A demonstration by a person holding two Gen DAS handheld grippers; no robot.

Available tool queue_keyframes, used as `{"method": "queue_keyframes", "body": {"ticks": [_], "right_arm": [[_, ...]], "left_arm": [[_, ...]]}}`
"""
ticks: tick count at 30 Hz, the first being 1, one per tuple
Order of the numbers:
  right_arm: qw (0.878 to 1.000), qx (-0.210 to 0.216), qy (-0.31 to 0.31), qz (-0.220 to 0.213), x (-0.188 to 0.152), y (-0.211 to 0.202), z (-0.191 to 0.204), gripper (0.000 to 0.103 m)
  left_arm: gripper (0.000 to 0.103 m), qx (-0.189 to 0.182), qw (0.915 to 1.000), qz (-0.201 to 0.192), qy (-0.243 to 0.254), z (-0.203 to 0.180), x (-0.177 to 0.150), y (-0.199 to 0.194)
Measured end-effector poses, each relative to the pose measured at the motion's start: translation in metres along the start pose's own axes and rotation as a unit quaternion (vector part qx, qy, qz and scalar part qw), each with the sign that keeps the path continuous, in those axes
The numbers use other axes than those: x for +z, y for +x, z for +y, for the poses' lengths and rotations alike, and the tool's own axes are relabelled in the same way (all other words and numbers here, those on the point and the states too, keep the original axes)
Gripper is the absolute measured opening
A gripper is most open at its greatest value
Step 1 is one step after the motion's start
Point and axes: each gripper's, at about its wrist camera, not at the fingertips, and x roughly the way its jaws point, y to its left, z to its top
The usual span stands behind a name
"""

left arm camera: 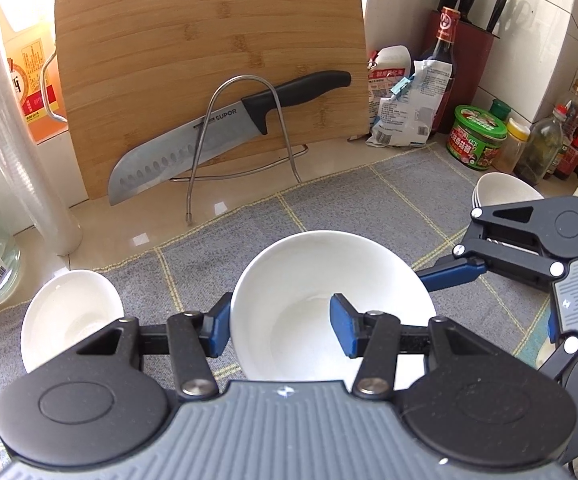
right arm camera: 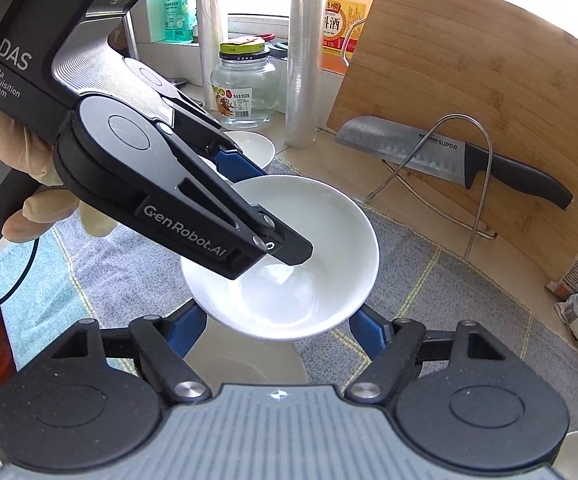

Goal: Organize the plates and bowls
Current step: 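Lift the bowl with the left gripper and carry it toward another white bowl, then lower the bowl into the other white bowl and open the left gripper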

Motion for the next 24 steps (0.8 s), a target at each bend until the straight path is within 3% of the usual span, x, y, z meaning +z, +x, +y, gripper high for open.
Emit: {"method": "queue_keyframes", "body": {"ticks": [24], "right_arm": [[1.000, 0.005, 0.002, 0.011, -0.026, -0.027, 0.014, 0.082]], "left_arm": [[0.050, -0.014, 0.9999, 0.006, 0.002, -0.030, -0.018, -0.017]]}}
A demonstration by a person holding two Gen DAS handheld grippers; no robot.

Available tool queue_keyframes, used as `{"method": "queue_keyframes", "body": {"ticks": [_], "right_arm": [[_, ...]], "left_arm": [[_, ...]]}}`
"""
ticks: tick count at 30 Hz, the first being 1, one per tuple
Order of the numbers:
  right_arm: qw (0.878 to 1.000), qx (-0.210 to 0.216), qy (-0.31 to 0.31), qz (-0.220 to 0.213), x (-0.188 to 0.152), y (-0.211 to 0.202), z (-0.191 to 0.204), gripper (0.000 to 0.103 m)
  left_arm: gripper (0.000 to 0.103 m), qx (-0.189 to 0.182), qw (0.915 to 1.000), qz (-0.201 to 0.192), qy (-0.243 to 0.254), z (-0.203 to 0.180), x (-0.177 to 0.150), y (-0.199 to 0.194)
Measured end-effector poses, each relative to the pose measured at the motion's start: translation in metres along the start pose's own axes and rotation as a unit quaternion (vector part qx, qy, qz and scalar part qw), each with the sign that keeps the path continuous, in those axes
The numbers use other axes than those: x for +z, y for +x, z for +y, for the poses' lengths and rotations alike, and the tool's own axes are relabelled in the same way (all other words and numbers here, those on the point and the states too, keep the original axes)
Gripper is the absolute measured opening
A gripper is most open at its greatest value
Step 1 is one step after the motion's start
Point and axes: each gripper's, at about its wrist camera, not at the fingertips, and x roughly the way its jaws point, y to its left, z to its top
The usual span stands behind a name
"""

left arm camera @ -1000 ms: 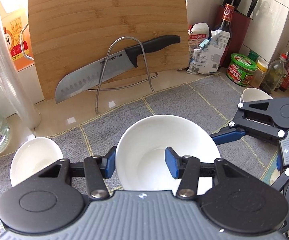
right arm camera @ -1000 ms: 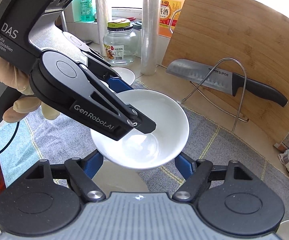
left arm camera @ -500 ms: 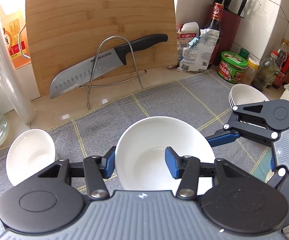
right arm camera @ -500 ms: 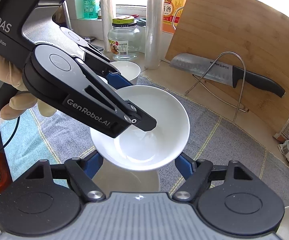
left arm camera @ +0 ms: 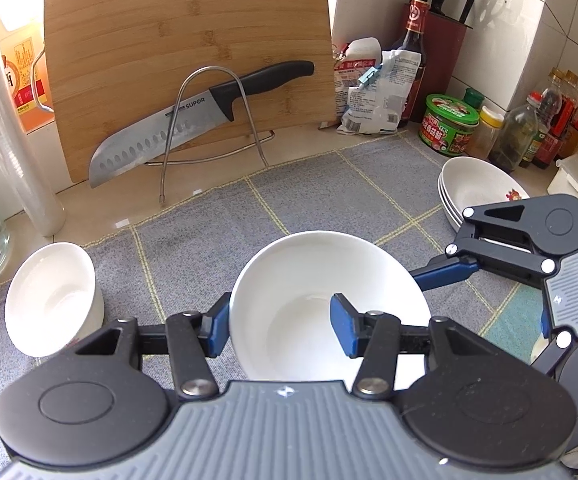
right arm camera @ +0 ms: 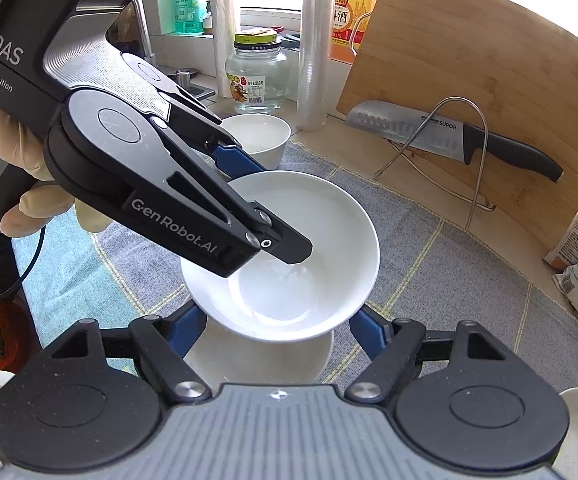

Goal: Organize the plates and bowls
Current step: 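Lower the bowl into the other white bowl and open the left gripper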

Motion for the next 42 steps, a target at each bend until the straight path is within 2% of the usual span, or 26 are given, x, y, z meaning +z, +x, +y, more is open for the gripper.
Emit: {"method": "queue_keyframes", "body": {"ticks": [7, 22, 42], "right_arm": [[1.000, 0.008, 0.002, 0.010, -0.011, -0.007, 0.005, 0.082], [0.999, 0.024, 0.008, 0.022, -0.020, -0.004, 0.012, 0.082], [0.999, 0.028, 0.011, 0.034, -0.024, 0.005, 0.011, 0.082]], "left_arm": [[0.050, -0.007, 0.9999, 0.015, 0.001, -0.009, -0.009, 0.000], [0.051, -0.007, 0.9990, 0.036, -0.027, -0.011, -0.021, 0.006], [0.051, -0.010, 0.9981, 0.046, -0.039, -0.009, -0.024, 0.015]]}}
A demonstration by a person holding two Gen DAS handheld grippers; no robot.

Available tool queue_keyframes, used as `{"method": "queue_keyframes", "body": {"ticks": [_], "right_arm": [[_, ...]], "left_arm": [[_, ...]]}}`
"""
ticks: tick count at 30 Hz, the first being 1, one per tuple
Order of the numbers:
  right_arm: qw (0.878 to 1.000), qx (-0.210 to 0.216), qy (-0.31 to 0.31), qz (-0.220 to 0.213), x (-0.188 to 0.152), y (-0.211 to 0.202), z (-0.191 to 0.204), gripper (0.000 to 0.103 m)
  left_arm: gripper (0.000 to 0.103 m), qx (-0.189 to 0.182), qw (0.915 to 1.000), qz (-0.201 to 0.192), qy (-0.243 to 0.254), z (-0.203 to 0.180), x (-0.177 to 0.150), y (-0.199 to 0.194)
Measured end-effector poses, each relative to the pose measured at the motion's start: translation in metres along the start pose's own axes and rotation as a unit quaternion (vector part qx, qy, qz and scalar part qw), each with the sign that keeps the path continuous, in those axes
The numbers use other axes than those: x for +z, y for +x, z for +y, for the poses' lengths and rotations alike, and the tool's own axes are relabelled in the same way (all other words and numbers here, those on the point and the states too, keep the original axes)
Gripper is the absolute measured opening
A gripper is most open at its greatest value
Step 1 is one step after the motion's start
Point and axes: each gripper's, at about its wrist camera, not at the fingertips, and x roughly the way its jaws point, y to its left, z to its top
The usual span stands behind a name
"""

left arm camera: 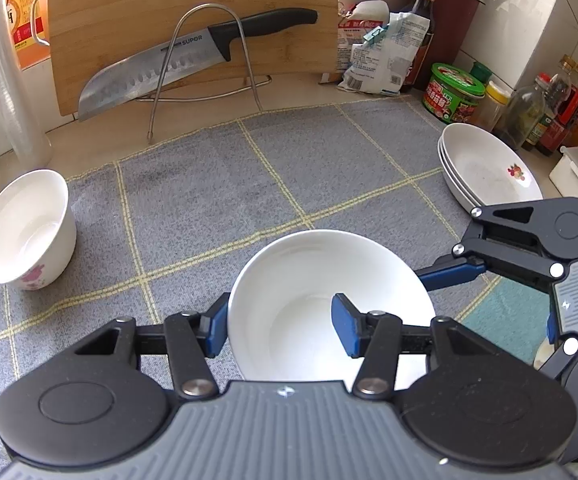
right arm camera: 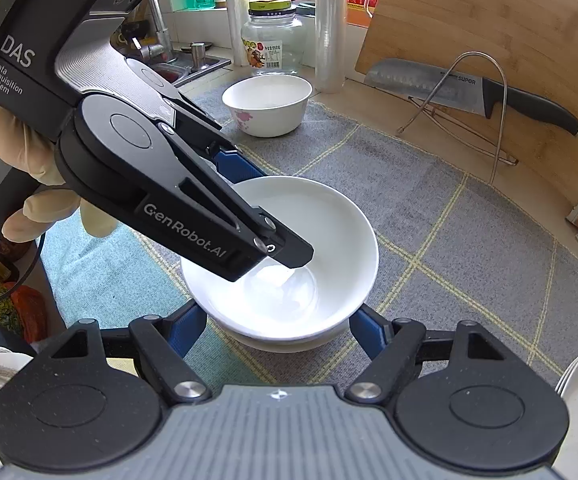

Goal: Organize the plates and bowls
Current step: 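Lower the bowl into the other white bowl and open the left gripper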

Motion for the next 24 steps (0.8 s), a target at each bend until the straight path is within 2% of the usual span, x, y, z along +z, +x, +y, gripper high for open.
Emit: {"method": "queue_keyframes", "body": {"ticks": [23, 24], "right_arm": [[1.000, -0.002, -0.007, 0.006, 0.0008, 0.0069, -0.0014, 0.082], [1.000, -0.002, -0.007, 0.006, 0.0008, 0.0072, -0.0014, 0.083]], "left_arm": [[0.051, -0.007, 1.0000, 0.003, -0.005, 0.0057, 0.0012, 0.0050], [0.054, -0.007, 1.0000, 0.003, -0.005, 0.0057, 0.0012, 0.0056]]}}
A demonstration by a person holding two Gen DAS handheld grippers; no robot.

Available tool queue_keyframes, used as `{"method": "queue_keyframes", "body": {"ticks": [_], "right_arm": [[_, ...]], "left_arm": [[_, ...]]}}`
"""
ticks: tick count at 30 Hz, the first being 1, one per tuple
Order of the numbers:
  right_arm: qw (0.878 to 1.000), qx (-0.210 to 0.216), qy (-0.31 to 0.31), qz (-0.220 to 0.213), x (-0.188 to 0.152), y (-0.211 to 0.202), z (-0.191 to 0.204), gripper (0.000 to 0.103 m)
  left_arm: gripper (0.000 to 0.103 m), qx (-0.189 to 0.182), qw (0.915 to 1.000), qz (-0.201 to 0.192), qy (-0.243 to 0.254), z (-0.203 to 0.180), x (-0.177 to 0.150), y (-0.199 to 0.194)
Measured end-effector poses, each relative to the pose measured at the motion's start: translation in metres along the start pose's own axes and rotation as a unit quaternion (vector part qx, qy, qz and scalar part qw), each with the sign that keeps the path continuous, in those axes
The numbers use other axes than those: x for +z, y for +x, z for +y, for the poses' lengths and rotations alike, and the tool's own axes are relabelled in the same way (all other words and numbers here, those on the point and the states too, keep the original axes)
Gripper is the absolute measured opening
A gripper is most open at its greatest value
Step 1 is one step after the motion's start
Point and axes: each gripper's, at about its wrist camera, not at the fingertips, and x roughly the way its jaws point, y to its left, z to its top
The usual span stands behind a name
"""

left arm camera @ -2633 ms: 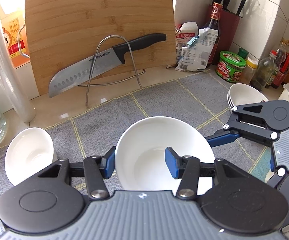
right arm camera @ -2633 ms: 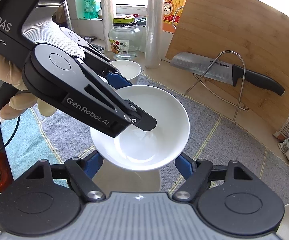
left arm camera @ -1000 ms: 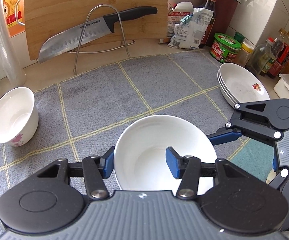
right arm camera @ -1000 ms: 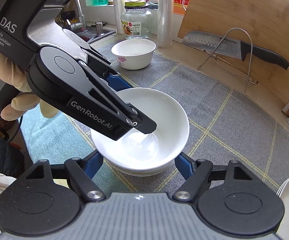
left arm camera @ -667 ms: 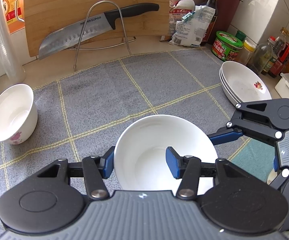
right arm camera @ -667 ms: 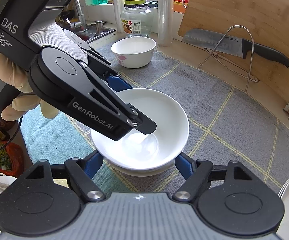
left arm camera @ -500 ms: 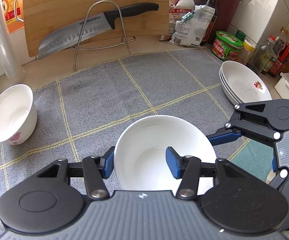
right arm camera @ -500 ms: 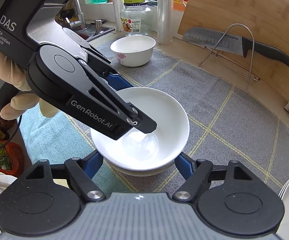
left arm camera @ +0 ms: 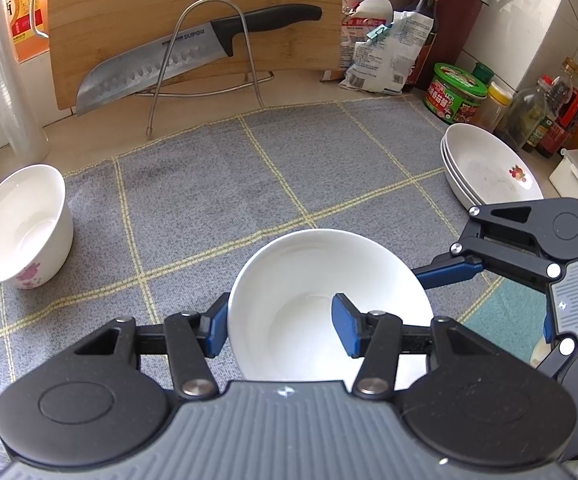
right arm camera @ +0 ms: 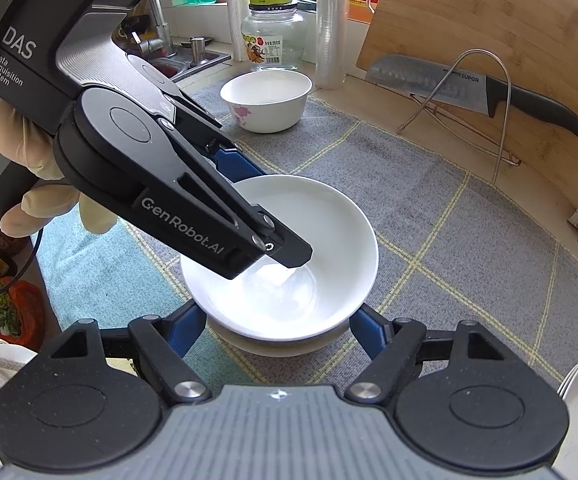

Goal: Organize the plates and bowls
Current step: 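Lower the bowl into the other white bowl and open the left gripper, then withdraw the left gripper from the bowls while the right gripper reaches toward a pink-flower bowl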

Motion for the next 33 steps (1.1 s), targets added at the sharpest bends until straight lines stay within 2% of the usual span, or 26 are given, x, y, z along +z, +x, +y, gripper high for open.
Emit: {"method": "queue_keyframes", "body": {"ticks": [2, 5, 8, 14, 18, 33], "right_arm": [[1.000, 0.001, 0.000, 0.000, 0.000, 0.001, -0.001, 0.086], [1.000, -0.001, 0.001, -0.012, -0.001, -0.002, -0.002, 0.098], [0.999, 0.009, 0.008, -0.031, 0.001, -0.011, -0.006, 0.101], [0.999, -0.007, 0.018, -0.045, 0.003, -0.018, -0.015, 0.101], [0.998, -0.023, 0.030, -0.045, 0.000, -0.019, -0.023, 0.102], [0.996, -0.025, 0.068, -0.042, -0.012, -0.014, -0.030, 0.102]], "left_arm": [[0.060, -0.005, 1.0000, -0.001, -0.001, 0.000, -0.001, 0.001], [0.064, -0.005, 1.0000, -0.002, 0.004, -0.002, -0.002, 0.000], [0.071, -0.001, 0.9999, -0.010, 0.002, -0.002, -0.003, -0.004], [0.075, 0.000, 0.9995, -0.030, -0.011, 0.001, -0.003, -0.013], [0.083, 0.008, 0.9985, -0.048, -0.026, 0.007, -0.006, -0.018], [0.086, 0.044, 0.9896, -0.118, -0.069, 0.021, -0.019, -0.040]]}}
